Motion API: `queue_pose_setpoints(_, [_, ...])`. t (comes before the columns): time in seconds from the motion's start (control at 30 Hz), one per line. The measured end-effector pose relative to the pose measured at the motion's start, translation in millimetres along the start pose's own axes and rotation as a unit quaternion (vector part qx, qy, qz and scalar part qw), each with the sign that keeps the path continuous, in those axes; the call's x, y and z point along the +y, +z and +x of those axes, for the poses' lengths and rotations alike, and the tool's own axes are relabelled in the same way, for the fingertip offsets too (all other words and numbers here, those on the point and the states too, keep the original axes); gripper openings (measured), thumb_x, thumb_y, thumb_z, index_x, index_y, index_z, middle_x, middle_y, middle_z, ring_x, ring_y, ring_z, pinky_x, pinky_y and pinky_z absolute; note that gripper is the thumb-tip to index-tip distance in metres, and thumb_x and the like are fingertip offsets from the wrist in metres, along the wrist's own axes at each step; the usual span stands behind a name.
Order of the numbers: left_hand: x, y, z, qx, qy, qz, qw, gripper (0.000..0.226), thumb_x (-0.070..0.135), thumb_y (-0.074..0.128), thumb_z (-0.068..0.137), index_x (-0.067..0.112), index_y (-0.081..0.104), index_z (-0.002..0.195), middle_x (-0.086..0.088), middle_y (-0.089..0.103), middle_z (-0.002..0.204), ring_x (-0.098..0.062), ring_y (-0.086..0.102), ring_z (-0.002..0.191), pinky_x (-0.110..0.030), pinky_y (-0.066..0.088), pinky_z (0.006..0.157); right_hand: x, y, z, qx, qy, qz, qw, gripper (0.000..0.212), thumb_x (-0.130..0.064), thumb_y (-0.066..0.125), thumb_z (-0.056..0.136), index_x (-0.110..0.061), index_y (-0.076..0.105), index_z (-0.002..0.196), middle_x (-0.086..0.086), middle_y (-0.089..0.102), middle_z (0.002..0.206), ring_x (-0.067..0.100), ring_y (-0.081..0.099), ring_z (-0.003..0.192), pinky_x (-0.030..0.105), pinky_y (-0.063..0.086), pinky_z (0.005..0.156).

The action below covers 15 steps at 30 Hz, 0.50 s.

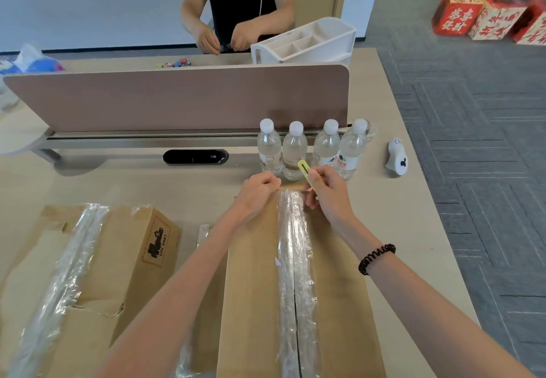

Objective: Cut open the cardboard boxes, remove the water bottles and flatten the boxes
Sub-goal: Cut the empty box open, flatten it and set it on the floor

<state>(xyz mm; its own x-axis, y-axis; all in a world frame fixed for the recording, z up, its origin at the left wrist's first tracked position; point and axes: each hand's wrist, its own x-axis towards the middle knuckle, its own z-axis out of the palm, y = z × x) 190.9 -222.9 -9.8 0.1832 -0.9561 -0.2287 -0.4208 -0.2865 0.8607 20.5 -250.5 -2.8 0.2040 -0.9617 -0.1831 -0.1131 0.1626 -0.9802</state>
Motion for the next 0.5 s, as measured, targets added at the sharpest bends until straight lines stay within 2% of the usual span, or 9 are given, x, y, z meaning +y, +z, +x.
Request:
queue_pose_setpoints(0.07, [-2, -5, 2, -0.028, -0.004, -0.011, 1.0, 0.019, 0.034, 0.054, 0.079, 0.025, 0.056, 0.062, 0.002, 0.057, 0.076, -0.015, 0.048, 0.078, -0.033, 0.038, 0.078, -4, -3, -10, -0.002, 0.003, -0.044, 0.999, 0.007, -0.01, 0.05, 0.099, -0.009, 0.056, 0.102, 0.005, 0.061, 0.073, 0.009, 0.05, 0.041, 0.021, 0.04, 0.041])
queue_pose_setpoints(0.13, [-2, -10, 1, -0.062, -0.016, -0.019, 0.998, 0.016, 0.032, 0.058, 0.081, 0.021, 0.063, 0.07, 0.005, 0.062, 0.079, -0.012, 0.052, 0.08, -0.028, 0.039, 0.079, -4, -4, -24, 0.006, -0.005, -0.109, 0.994, 0.007, -0.009, 0.051, 0.097, -0.013, 0.057, 0.099, 0.001, 0.062, 0.074, 0.007, 0.05, 0.044, 0.026, 0.044, 0.043])
queue_pose_setpoints(0.27, [-4, -16, 3, -0.082, -0.019, -0.024, 0.996, 0.015, 0.004, 0.063, 0.089, 0.013, 0.065, 0.078, 0.009, 0.064, 0.079, 0.002, 0.055, 0.074, -0.012, 0.041, 0.071, -2, 1, -47, -0.001, -0.041, -0.23, 0.972, 0.006, -0.014, 0.053, 0.096, -0.016, 0.058, 0.099, 0.0, 0.062, 0.077, 0.013, 0.05, 0.054, 0.032, 0.042, 0.054])
queue_pose_setpoints(0.37, [-3, -18, 2, -0.096, -0.012, -0.012, 0.995, 0.012, 0.002, 0.065, 0.088, 0.012, 0.065, 0.081, 0.01, 0.063, 0.076, 0.011, 0.054, 0.064, -0.003, 0.039, 0.064, -2, 8, -54, -0.004, -0.061, -0.276, 0.959, 0.007, -0.015, 0.05, 0.097, -0.014, 0.055, 0.102, 0.005, 0.063, 0.078, 0.019, 0.051, 0.058, 0.036, 0.042, 0.055])
queue_pose_setpoints(0.5, [-4, -17, 1, -0.094, -0.002, 0.001, 0.996, 0.008, 0.004, 0.068, 0.089, 0.009, 0.066, 0.084, 0.022, 0.056, 0.054, 0.008, 0.049, 0.054, -0.005, 0.035, 0.058, -13, 16, -58, -0.003, -0.054, -0.323, 0.945, 0.021, -0.013, 0.047, 0.097, -0.008, 0.054, 0.116, 0.013, 0.063, 0.092, 0.031, 0.058, 0.081, 0.043, 0.048, 0.071])
